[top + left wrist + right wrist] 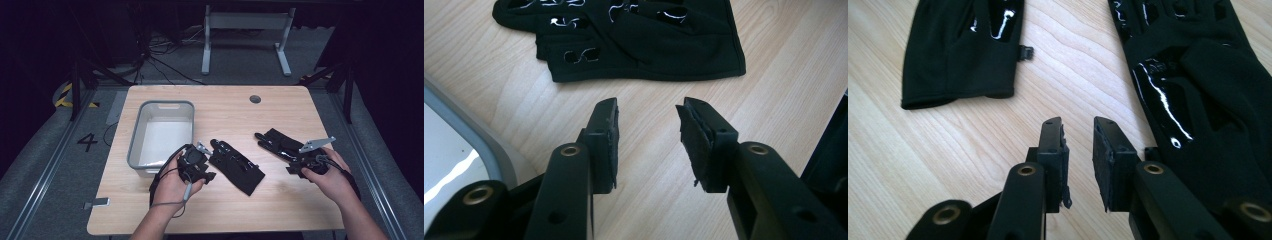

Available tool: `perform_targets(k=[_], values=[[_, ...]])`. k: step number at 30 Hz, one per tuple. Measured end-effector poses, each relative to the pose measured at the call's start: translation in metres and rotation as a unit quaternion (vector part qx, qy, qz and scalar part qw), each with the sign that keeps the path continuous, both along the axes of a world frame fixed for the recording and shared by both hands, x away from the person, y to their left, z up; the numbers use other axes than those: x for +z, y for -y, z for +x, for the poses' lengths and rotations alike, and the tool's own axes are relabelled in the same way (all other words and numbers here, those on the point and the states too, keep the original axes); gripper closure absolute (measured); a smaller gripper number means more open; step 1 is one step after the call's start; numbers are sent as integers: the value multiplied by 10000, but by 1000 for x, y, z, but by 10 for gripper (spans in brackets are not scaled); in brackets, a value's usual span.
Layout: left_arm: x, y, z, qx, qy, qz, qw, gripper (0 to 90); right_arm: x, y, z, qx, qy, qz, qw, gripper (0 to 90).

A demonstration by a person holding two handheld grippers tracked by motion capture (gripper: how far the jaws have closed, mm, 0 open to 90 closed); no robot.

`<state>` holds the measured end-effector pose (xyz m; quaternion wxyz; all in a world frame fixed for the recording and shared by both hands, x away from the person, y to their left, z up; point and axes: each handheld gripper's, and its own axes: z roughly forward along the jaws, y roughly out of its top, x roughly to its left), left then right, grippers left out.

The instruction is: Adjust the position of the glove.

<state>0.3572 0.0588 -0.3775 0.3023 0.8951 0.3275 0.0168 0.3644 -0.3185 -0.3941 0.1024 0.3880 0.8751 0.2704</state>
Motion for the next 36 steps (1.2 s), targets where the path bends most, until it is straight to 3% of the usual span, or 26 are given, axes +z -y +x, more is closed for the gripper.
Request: perform_targets(k=[6,12,13,15,20,24,25,28,29,33,35,36], values=[[1,2,0,-111,-41,18,9999,603,1,-2,0,9,24,96,10000,746],[6,2,6,161,35,-47,9999,577,1,-6,0,-35,56,298,9995,741],[8,4,9,288,13,-112,9995,596,1,-9,1,-24,64,378,9993,732],[10,10,13,542,116,-14,9985,635,0,-13,2,2,71,418,9991,725],[9,19,23,620,62,67,9980,636,-3,-22,4,97,61,397,9991,718],[4,24,34,713,-67,48,9974,620,-6,-29,7,155,71,394,9991,704],[-2,25,42,876,-185,66,9960,606,-8,-32,8,186,28,410,9990,702],[-9,27,50,1005,-262,55,9946,578,-10,-35,9,252,-3,367,9990,696],[-16,30,56,1000,-353,124,9943,578,-11,-37,9,268,-4,362,9990,694],[-26,34,62,1084,-404,257,9930,572,-13,-38,9,303,-11,351,9989,693],[-35,41,66,1128,-280,520,9919,567,-15,-40,8,312,-20,319,9990,688],[-35,41,66,1128,-280,520,9919,567,-15,-40,8,312,-20,319,9990,688]])
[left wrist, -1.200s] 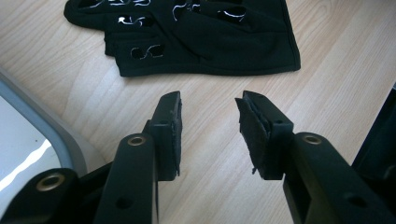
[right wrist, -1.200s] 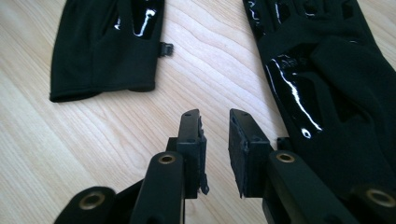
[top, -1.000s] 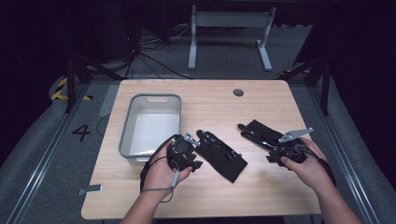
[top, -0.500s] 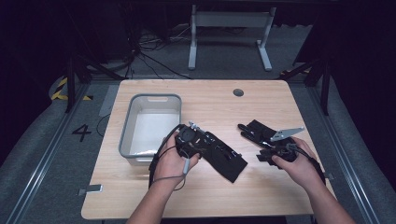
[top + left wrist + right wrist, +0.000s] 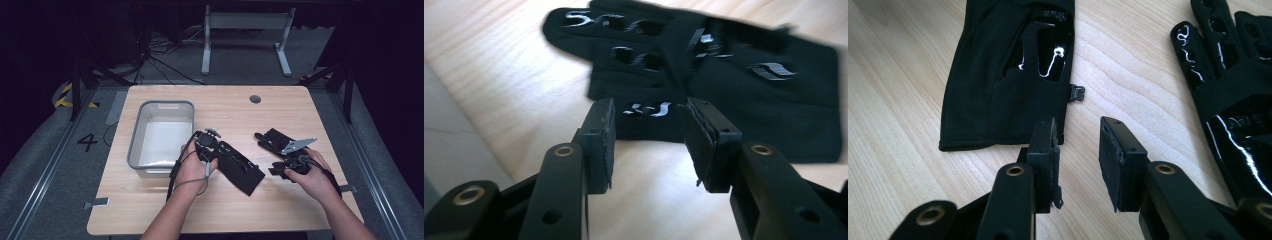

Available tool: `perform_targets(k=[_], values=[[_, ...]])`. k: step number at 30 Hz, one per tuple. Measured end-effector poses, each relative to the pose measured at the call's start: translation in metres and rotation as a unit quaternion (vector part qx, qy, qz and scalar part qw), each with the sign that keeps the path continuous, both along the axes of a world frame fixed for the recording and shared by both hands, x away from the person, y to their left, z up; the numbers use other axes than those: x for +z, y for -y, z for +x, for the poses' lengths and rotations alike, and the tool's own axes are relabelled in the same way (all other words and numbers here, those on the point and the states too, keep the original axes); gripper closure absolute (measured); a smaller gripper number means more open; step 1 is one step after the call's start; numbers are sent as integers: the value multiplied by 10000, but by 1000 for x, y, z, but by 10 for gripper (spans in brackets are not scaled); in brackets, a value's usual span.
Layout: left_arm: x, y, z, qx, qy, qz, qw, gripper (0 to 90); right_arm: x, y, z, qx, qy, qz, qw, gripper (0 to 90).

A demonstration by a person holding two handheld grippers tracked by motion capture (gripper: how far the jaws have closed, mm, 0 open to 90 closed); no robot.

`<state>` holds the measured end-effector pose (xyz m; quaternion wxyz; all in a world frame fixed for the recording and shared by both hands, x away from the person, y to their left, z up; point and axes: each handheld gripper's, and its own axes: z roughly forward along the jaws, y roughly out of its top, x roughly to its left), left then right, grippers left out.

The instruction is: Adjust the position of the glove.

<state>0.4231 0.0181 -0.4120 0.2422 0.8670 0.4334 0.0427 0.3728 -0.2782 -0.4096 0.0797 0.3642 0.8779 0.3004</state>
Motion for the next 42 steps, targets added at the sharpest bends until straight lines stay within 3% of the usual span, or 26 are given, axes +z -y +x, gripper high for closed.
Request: perform_targets(k=[4,6,8,9,11,17,22,26,33,39,42], values=[[-7,3,5,18,-91,-11,10000,554,-4,-2,-2,14,-12,-47,10000,677],[-9,3,7,50,-61,-53,10000,547,-5,-2,-3,25,-16,-41,10000,674],[-9,6,5,78,22,41,10000,540,-5,-2,-4,9,-2,-51,10000,671],[-10,11,4,-12,104,-8,9999,536,-6,-2,-5,1,10,-53,10000,668],[-11,13,4,-17,82,-111,9999,529,-6,-2,-6,2,12,-41,10000,664],[-22,15,9,99,8,-127,9999,526,-7,-2,-8,-95,114,44,9999,646],[-25,13,12,194,-29,-297,9994,508,-13,-4,-4,-239,260,111,9993,617],[-25,14,12,137,-4,-247,9996,497,-16,-9,-2,-326,261,251,9988,590],[-27,15,11,117,58,-168,9998,524,-27,-27,-1,-279,247,251,9990,528],[-28,15,10,104,163,-89,9998,569,-38,-31,2,-359,158,87,9992,521],[-29,16,9,88,223,-70,9997,574,-41,-31,2,-375,160,132,9991,518]])
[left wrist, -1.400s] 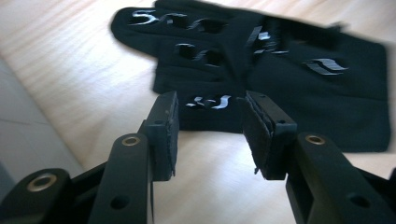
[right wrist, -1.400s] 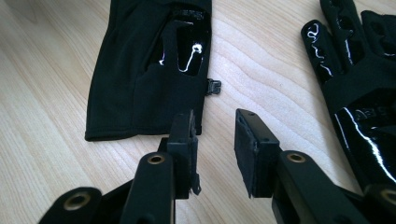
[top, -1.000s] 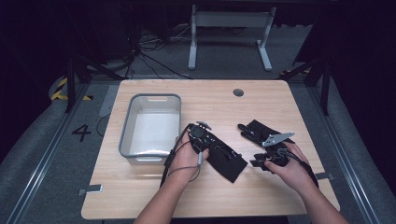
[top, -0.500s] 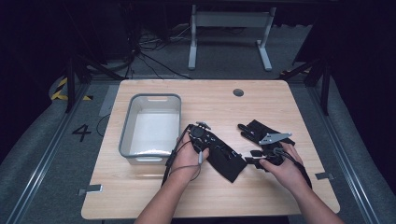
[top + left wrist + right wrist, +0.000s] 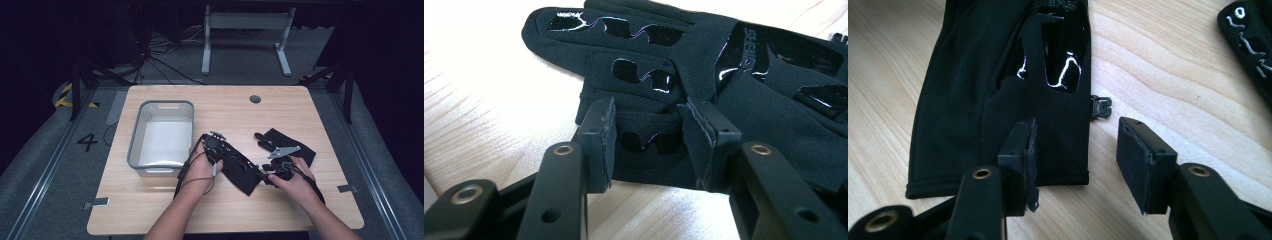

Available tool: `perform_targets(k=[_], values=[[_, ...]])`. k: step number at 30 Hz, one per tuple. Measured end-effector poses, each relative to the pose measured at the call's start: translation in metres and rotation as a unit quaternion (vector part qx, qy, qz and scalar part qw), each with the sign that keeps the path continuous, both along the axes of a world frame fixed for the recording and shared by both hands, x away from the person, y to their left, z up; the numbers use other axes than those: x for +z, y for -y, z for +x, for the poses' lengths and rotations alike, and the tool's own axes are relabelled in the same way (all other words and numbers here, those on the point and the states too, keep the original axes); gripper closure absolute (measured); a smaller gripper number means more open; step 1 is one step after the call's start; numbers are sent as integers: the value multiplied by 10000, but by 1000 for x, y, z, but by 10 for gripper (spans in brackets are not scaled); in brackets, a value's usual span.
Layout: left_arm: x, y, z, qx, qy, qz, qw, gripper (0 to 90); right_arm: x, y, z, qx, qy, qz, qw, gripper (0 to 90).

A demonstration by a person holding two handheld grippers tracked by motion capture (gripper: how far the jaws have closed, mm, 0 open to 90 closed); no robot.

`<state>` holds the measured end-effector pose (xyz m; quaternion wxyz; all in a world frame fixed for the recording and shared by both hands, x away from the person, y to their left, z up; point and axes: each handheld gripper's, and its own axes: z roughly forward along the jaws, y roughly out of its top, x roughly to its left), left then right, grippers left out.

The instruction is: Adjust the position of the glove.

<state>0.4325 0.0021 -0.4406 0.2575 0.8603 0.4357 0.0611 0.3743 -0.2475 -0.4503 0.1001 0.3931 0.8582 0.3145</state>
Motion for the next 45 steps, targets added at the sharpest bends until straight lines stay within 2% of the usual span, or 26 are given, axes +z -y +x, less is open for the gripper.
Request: perform_targets(k=[4,5,6,7,12,18,24,29,33,34,36,40,45], values=[[-1,1,-2,-48,71,51,10000,580,0,-1,-1,32,88,-104,9999,561],[-1,2,-2,-57,97,84,9999,583,0,-3,-2,77,109,-147,9998,622],[-1,2,-2,-57,97,84,9999,585,0,-3,-2,77,109,-147,9998,622],[-1,3,-3,-36,128,117,9998,592,0,-3,-2,161,98,-126,9997,695],[0,5,-5,-13,151,177,9997,645,0,-4,-2,323,75,-125,9994,771],[0,3,-3,-58,-7,-56,10000,785,1,-5,-3,369,147,-215,9990,823],[2,1,-2,-121,-132,-163,9997,808,3,-3,-3,396,131,-198,9989,873],[7,3,-6,-186,-146,-190,9995,809,7,0,-5,397,193,-224,9988,880],[18,3,-14,-260,-26,-244,9994,809,14,4,-7,362,354,-198,9985,881],[23,3,-17,-275,34,-251,9993,809,20,7,-9,338,453,-187,9982,882],[32,4,-25,-351,159,-286,9989,808,23,8,-11,339,519,-184,9979,882],[42,5,-35,-437,259,-371,9980,808,31,13,-15,317,634,-179,9973,882],[57,11,-54,-751,403,-357,9957,806,42,24,-20,219,736,-78,9970,882]])
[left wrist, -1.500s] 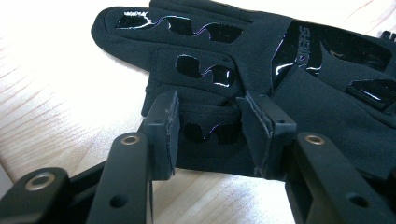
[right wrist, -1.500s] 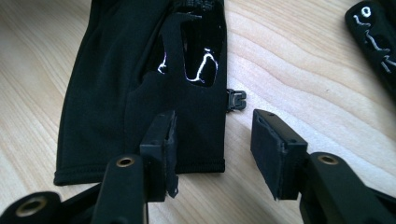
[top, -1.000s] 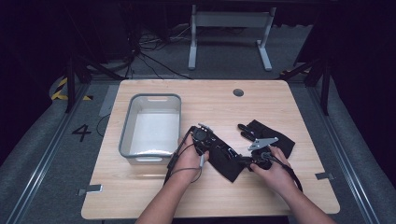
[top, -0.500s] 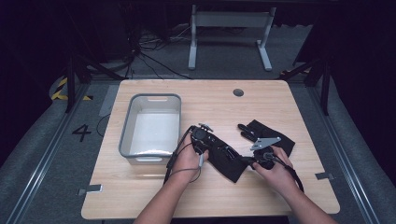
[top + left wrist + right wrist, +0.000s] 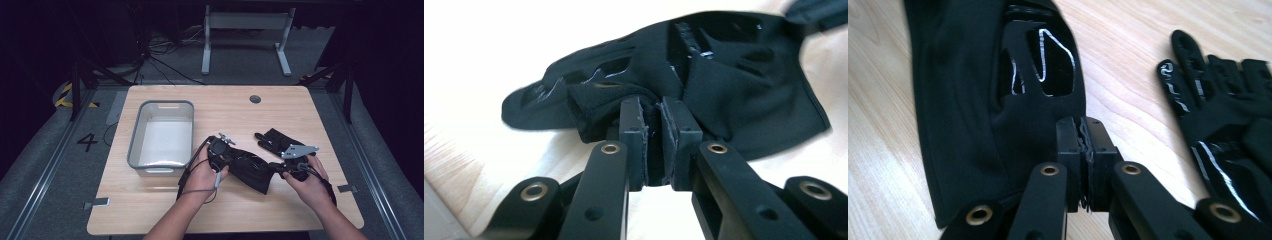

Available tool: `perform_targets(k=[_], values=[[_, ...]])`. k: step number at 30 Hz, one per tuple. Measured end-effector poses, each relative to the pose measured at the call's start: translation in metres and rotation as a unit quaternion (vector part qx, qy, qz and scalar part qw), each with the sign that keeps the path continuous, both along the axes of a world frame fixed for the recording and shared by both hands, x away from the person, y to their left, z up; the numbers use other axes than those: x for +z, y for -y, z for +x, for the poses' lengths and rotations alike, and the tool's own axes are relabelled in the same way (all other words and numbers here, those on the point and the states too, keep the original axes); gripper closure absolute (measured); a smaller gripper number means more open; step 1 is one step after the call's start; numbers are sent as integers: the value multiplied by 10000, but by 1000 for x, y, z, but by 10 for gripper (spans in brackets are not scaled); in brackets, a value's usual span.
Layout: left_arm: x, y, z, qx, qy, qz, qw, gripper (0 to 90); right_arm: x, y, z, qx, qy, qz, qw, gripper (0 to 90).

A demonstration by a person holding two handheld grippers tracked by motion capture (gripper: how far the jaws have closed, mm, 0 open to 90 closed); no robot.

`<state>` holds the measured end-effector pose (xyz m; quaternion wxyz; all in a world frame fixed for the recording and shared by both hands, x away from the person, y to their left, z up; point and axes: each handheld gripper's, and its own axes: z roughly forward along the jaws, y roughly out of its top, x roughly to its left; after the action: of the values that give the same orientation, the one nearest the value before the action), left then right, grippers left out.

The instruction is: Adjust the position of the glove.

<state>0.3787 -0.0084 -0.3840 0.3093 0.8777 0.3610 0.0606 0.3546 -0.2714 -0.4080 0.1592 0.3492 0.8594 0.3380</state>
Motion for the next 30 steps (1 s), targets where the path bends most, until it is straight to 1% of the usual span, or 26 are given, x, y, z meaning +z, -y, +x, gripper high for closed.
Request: perform_targets(k=[1,3,4,5,8,9,11,13,15,19,20,21,25,26,28,30], values=[[2,1,-4,-30,34,-13,10000,805,2,4,-1,-23,1,64,10000,882],[6,5,-13,-145,54,-4,9999,805,4,8,-2,-16,-14,92,10000,882],[6,5,-13,-145,54,-4,9999,804,4,8,-2,-16,-14,92,10000,882],[7,7,-17,-218,66,32,9997,804,5,9,-3,-12,-2,83,10000,882],[7,10,-25,-364,14,100,9993,803,7,11,-4,-10,-66,67,10000,881],[7,12,-30,-413,13,81,9991,802,7,12,-5,21,-130,37,9999,881],[7,13,-32,-435,-14,85,9990,803,7,12,-6,40,-149,10,9999,881],[6,16,-37,-512,-41,93,9986,803,7,12,-6,57,-216,-62,9997,882],[3,22,-43,-628,-141,141,9978,802,9,14,-8,76,-266,-147,9995,882],[-1,31,-50,-747,-252,110,9968,802,10,18,-8,82,-389,-204,9990,881],[-2,33,-51,-802,-300,138,9962,802,10,19,-8,85,-477,-227,9986,881],[-3,35,-52,-811,-307,144,9961,802,9,21,-7,107,-520,-247,9983,881],[-10,42,-54,-901,-458,117,9948,797,5,23,-5,105,-688,-345,9970,880],[-12,43,-53,-946,-487,131,9942,795,4,24,-5,116,-719,-372,9967,880],[-17,45,-53,-939,-575,85,9939,788,1,24,-4,168,-725,-446,9962,879],[-20,45,-51,-975,-659,62,9930,772,-2,24,-2,186,-796,-473,9955,880]])
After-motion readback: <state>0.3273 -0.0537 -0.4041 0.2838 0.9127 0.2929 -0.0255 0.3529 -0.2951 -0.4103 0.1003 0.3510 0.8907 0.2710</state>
